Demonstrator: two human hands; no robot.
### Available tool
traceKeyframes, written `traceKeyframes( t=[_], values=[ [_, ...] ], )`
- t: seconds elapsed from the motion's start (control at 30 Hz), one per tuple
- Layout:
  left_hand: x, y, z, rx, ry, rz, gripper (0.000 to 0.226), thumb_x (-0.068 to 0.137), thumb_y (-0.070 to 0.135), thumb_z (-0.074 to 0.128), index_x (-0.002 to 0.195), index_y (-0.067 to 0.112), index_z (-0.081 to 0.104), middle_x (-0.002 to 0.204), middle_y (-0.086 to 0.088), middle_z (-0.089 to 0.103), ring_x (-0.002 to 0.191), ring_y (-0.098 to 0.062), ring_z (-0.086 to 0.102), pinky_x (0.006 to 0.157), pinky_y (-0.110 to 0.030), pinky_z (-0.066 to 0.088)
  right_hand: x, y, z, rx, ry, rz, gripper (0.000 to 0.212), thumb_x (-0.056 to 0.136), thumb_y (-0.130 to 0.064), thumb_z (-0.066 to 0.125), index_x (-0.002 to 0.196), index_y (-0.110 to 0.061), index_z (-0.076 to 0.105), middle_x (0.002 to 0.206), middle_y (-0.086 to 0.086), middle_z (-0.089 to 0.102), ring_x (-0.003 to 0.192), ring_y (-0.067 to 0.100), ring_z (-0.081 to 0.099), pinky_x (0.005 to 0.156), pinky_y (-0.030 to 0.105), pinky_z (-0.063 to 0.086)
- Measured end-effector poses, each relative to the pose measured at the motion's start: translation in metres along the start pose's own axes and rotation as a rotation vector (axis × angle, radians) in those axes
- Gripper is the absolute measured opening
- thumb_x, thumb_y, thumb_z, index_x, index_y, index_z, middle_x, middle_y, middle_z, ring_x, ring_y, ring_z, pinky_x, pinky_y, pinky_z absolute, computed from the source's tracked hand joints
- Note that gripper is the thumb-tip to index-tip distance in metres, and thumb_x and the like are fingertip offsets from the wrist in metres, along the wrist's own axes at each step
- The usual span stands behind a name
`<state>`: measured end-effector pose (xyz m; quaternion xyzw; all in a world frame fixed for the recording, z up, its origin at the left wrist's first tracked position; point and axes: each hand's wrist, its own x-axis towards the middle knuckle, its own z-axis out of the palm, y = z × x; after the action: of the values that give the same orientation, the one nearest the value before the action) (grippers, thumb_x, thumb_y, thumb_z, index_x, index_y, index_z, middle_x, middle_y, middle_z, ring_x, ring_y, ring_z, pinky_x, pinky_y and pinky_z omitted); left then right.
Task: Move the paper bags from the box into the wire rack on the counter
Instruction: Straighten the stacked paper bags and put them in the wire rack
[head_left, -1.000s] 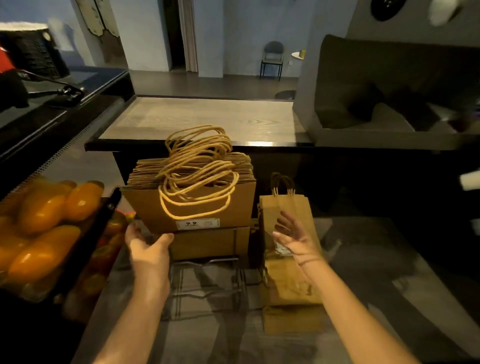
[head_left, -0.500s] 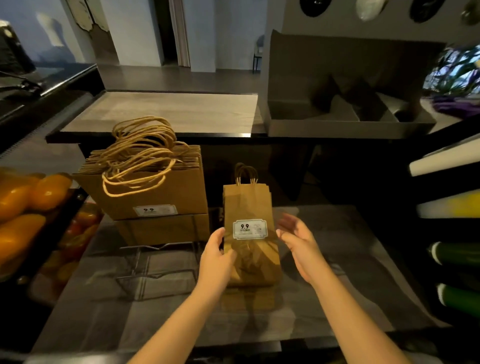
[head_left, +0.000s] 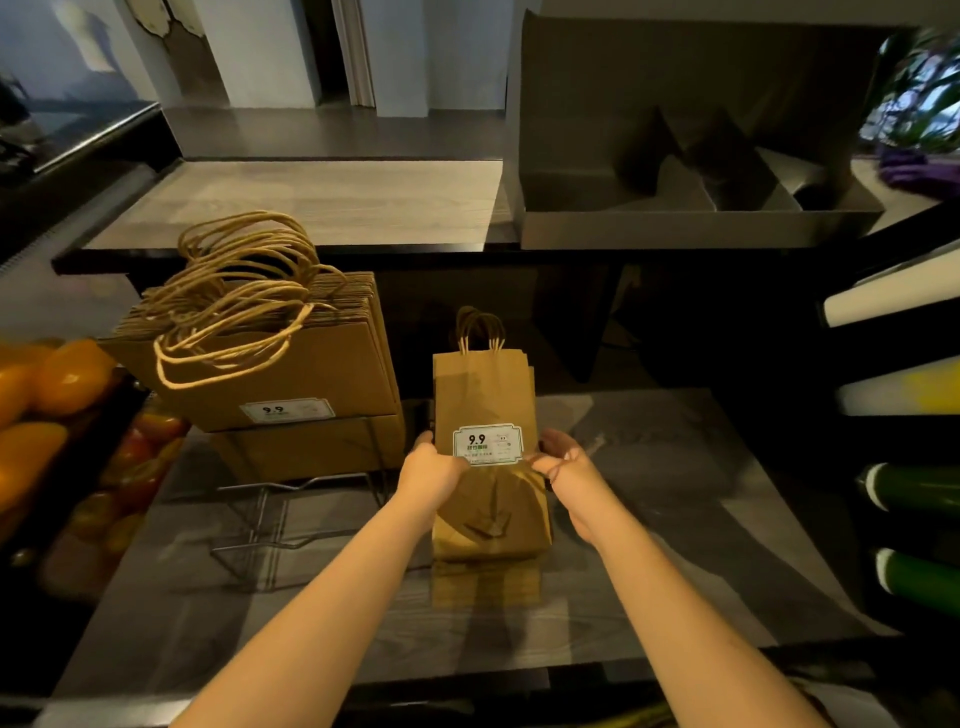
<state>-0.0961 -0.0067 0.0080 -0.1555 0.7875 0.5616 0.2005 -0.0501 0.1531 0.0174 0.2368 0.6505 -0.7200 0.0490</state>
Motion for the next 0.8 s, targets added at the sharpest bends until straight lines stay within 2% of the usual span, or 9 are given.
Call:
traceKeyframes(
  t=[0.2, 0.3, 0.37, 0.43, 0.47, 0.5, 0.57, 0.67, 0.8],
  values=[
    [-0.003, 0.010, 0.000, -0.162, -0.013, -0.130, 0.074, 0.083, 0.002, 0.063, 0.146, 0.009, 0.025, 0.127, -0.016, 0.055, 0.109, -0.034, 0.057, 0.092, -0.049, 0.051, 0.012, -0.004, 0.010, -0.015, 0.072, 0.078, 0.040, 0.091, -0.001, 0.060, 0.131, 0.000, 0.051, 0.122, 0.015, 0.061, 0.107, 0.029, 0.059, 0.086, 0.034, 0.046],
    [-0.001, 0.008, -0.002, -0.158, -0.004, -0.161, 0.070, 0.083, -0.001, 0.062, 0.144, 0.008, 0.028, 0.125, -0.017, 0.055, 0.108, -0.035, 0.057, 0.090, -0.050, 0.052, 0.016, -0.003, 0.015, 0.005, 0.100, 0.123, 0.049, 0.086, -0.003, 0.067, 0.132, 0.001, 0.048, 0.116, 0.012, 0.062, 0.114, 0.034, 0.059, 0.089, 0.037, 0.048],
    [0.001, 0.007, -0.002, -0.155, -0.003, -0.176, 0.071, 0.083, -0.003, 0.062, 0.144, 0.008, 0.028, 0.124, -0.017, 0.054, 0.107, -0.036, 0.057, 0.089, -0.050, 0.053, 0.019, -0.001, 0.016, 0.016, 0.101, 0.161, 0.054, 0.083, -0.004, 0.072, 0.132, 0.005, 0.050, 0.120, 0.017, 0.063, 0.104, 0.034, 0.063, 0.086, 0.038, 0.053],
    [0.001, 0.004, -0.002, -0.160, -0.021, -0.196, 0.072, 0.082, -0.004, 0.065, 0.143, 0.007, 0.030, 0.124, -0.018, 0.054, 0.107, -0.036, 0.057, 0.088, -0.051, 0.053, 0.021, 0.001, 0.017, 0.038, 0.092, 0.174, 0.045, 0.083, 0.003, 0.070, 0.124, 0.010, 0.054, 0.115, 0.020, 0.063, 0.085, 0.030, 0.064, 0.067, 0.029, 0.057],
    [0.000, 0.003, -0.002, -0.167, -0.027, -0.192, 0.072, 0.080, -0.003, 0.067, 0.142, 0.008, 0.032, 0.124, -0.017, 0.055, 0.105, -0.036, 0.058, 0.087, -0.051, 0.053, 0.020, 0.000, 0.018, 0.049, 0.095, 0.177, 0.041, 0.083, 0.006, 0.068, 0.122, 0.011, 0.055, 0.113, 0.020, 0.062, 0.077, 0.027, 0.062, 0.059, 0.025, 0.056],
    [-0.001, 0.002, -0.001, -0.176, -0.029, -0.179, 0.072, 0.079, -0.001, 0.070, 0.141, 0.009, 0.034, 0.124, -0.016, 0.056, 0.104, -0.036, 0.059, 0.086, -0.052, 0.054, 0.019, 0.000, 0.017, 0.060, 0.107, 0.180, 0.042, 0.083, 0.007, 0.068, 0.122, 0.012, 0.054, 0.113, 0.020, 0.062, 0.074, 0.025, 0.061, 0.058, 0.026, 0.056],
    [-0.001, -0.001, 0.002, -0.179, -0.038, -0.143, 0.079, 0.076, 0.003, 0.074, 0.142, 0.015, 0.033, 0.126, -0.014, 0.055, 0.106, -0.035, 0.059, 0.086, -0.053, 0.054, 0.018, 0.001, 0.013, 0.102, 0.142, 0.195, 0.048, 0.081, 0.005, 0.071, 0.125, 0.007, 0.052, 0.111, 0.021, 0.065, 0.076, 0.027, 0.062, 0.067, 0.034, 0.054],
    [-0.006, 0.005, 0.008, -0.153, -0.020, -0.069, 0.082, 0.075, 0.007, 0.077, 0.143, 0.016, 0.031, 0.130, -0.012, 0.052, 0.114, -0.034, 0.055, 0.090, -0.053, 0.051, 0.014, 0.003, 0.005, 0.205, 0.163, 0.237, 0.053, 0.078, 0.001, 0.074, 0.126, -0.002, 0.053, 0.098, 0.019, 0.069, 0.076, 0.030, 0.066, 0.063, 0.038, 0.054],
    [-0.017, 0.016, 0.011, 0.009, 0.052, 0.086, 0.082, 0.079, 0.011, 0.075, 0.146, 0.016, 0.028, 0.141, -0.010, 0.039, 0.126, -0.030, 0.044, 0.100, -0.043, 0.046, 0.009, 0.004, 0.000, 0.278, 0.143, 0.249, 0.048, 0.081, -0.003, 0.071, 0.126, -0.004, 0.055, 0.101, 0.023, 0.070, 0.080, 0.034, 0.069, 0.062, 0.039, 0.055]
  ],
)
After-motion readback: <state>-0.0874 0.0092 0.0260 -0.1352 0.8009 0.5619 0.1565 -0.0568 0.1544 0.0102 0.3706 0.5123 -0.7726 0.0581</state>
